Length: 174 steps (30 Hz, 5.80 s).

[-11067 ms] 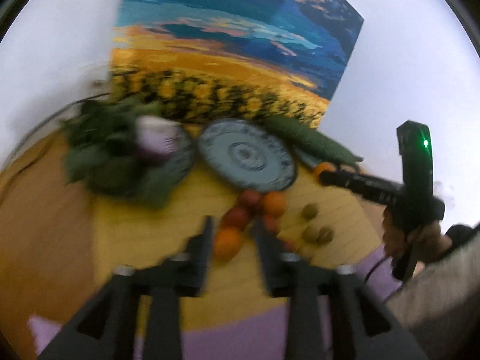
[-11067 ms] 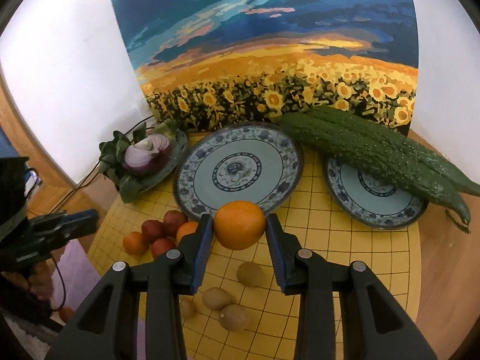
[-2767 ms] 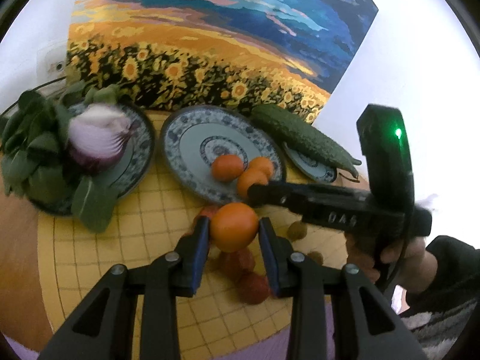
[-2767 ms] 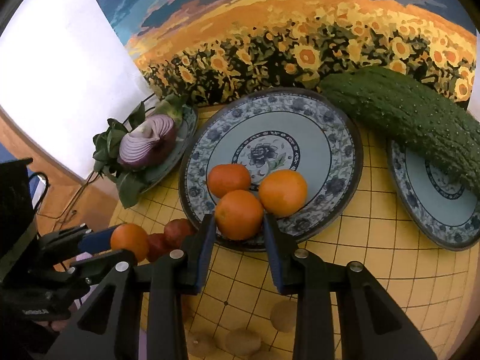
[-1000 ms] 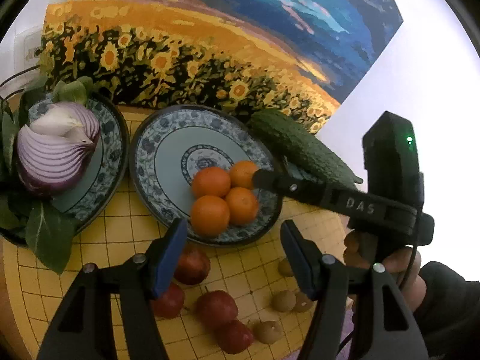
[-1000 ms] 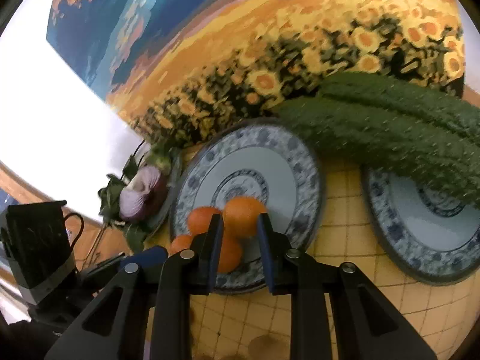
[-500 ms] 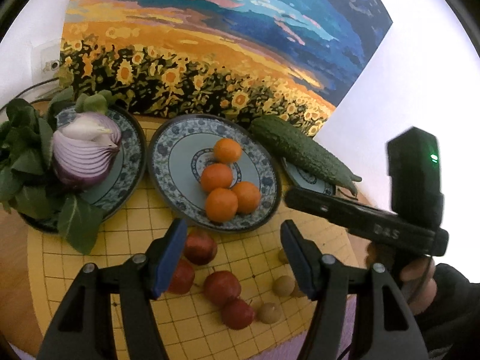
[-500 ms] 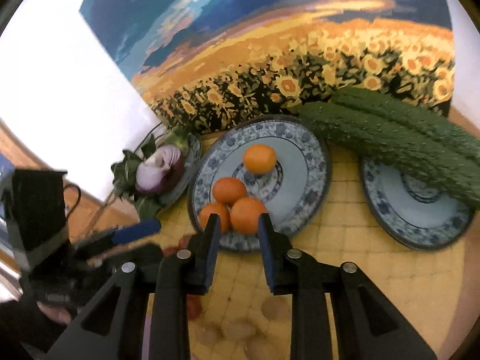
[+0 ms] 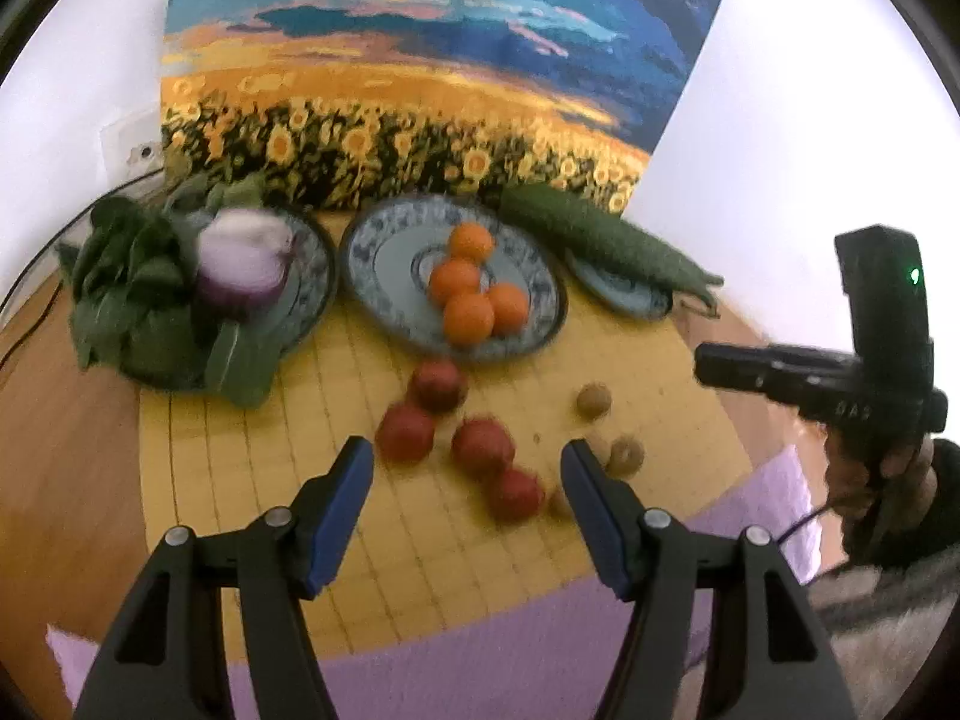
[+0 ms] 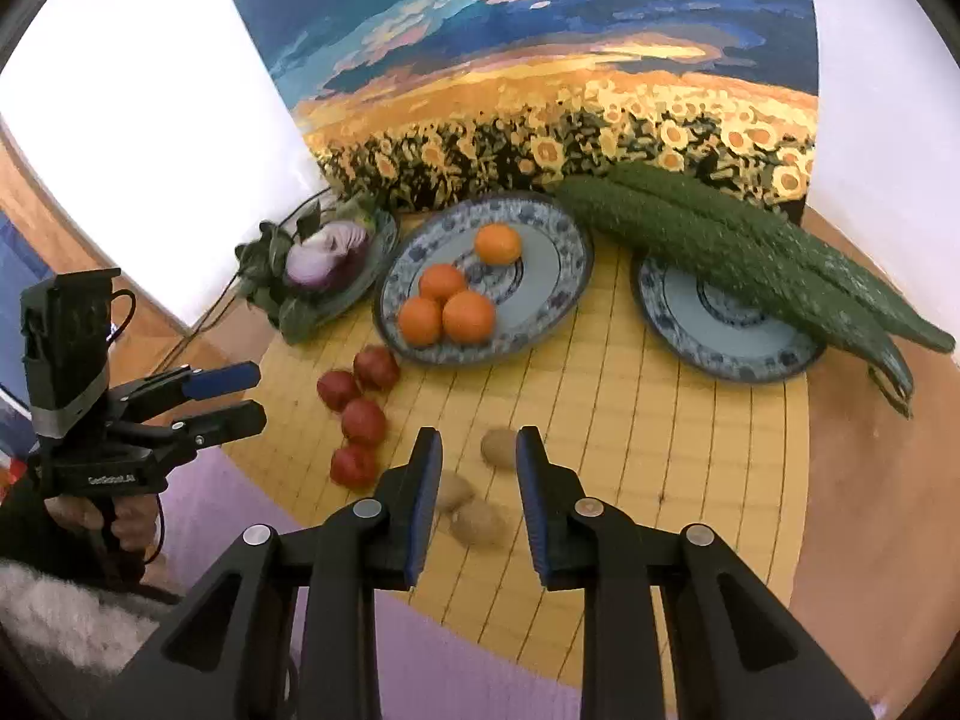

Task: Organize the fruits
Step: 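Close the left tool on a dark red fruit while the right tool reaches toward the red fruits, then lift the dark red fruit with the left tool while the right tool grasps another red fruit, then set both red fruits on the orange plate, opening the left and right tools, then grasp a dark red fruit with the left tool while the right tool grasps another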

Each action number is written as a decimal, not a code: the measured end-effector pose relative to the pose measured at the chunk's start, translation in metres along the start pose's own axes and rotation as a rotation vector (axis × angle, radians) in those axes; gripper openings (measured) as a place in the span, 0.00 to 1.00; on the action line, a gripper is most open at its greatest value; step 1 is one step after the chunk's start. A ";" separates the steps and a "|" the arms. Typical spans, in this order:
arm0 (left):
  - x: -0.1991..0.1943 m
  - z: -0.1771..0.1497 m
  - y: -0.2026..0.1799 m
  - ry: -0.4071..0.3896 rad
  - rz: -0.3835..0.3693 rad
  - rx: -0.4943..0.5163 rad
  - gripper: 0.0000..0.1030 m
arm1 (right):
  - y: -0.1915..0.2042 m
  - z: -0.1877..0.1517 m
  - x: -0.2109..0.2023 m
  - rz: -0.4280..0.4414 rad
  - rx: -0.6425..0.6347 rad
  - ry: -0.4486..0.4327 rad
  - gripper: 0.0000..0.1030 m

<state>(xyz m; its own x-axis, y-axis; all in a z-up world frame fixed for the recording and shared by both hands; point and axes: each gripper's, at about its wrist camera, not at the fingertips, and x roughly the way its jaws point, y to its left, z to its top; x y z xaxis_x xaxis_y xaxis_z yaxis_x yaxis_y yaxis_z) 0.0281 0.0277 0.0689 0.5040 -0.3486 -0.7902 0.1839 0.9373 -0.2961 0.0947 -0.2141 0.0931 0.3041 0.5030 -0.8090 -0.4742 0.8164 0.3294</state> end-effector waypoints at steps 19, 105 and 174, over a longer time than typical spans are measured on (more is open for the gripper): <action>0.029 -0.029 0.005 0.095 -0.052 -0.050 0.61 | -0.015 -0.046 0.034 -0.060 0.127 0.130 0.26; 0.043 0.072 0.019 -0.108 -0.068 -0.128 0.30 | 0.015 0.080 0.063 -0.025 -0.059 -0.119 0.31; 0.043 0.088 0.039 -0.093 -0.190 -0.276 0.47 | 0.035 0.102 0.089 0.093 -0.345 0.034 0.39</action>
<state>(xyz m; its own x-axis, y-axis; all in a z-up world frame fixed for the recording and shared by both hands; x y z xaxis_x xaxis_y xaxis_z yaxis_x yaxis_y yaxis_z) 0.1310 0.0496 0.0703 0.5594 -0.5033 -0.6586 0.0531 0.8146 -0.5775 0.1899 -0.1119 0.0821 0.2218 0.5563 -0.8009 -0.7517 0.6207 0.2230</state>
